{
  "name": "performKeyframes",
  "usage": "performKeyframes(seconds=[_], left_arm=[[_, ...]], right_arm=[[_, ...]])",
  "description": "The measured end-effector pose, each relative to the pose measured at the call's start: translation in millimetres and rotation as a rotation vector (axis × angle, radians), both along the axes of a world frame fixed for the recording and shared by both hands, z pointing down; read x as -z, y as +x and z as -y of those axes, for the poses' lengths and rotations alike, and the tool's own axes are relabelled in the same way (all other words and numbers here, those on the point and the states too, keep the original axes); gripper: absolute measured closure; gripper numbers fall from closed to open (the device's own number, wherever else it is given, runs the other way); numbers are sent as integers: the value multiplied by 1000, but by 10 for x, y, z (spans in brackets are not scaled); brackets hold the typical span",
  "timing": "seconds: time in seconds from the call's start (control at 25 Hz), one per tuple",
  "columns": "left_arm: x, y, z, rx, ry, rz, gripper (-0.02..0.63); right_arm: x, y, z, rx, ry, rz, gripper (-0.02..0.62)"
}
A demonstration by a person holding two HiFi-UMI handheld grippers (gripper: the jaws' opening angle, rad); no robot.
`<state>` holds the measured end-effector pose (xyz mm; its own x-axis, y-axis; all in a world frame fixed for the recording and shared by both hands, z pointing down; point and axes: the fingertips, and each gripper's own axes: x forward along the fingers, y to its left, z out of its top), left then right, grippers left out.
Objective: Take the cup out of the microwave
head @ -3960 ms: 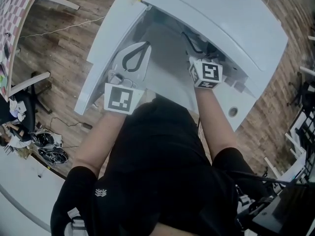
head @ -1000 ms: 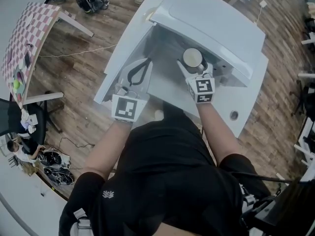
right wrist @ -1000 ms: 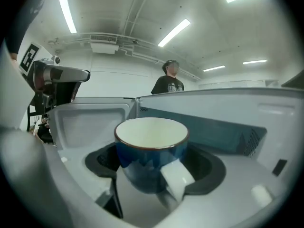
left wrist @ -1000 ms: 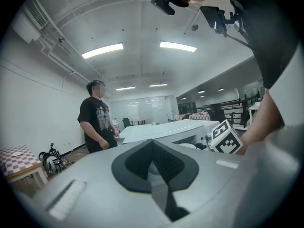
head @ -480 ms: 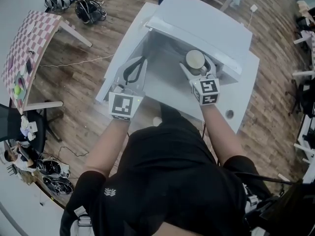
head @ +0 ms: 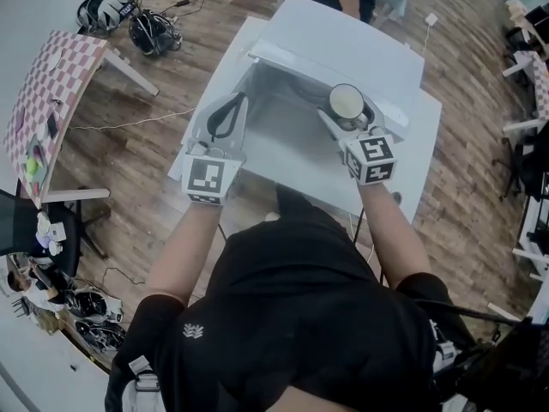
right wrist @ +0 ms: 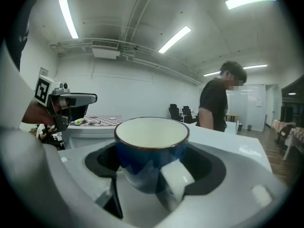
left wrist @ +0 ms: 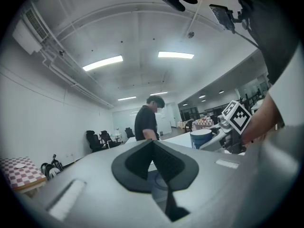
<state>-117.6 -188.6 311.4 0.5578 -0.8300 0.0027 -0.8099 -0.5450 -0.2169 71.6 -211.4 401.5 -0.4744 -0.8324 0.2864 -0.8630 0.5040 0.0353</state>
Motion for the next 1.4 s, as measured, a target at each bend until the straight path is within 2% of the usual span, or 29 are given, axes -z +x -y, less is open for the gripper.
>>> performKeyframes(seconds=[0.4,0.84,1.4], left_arm=[[198,-164,51,23,-2,-2,603],[489,-293,169,33,48,14,603],[490,-193,281,18,56,11,603]], right_arm=[[392,58,31,-1,12,17,202],[801,157,125,-18,50,16,202],[817,223,303,-46,67,3,202]])
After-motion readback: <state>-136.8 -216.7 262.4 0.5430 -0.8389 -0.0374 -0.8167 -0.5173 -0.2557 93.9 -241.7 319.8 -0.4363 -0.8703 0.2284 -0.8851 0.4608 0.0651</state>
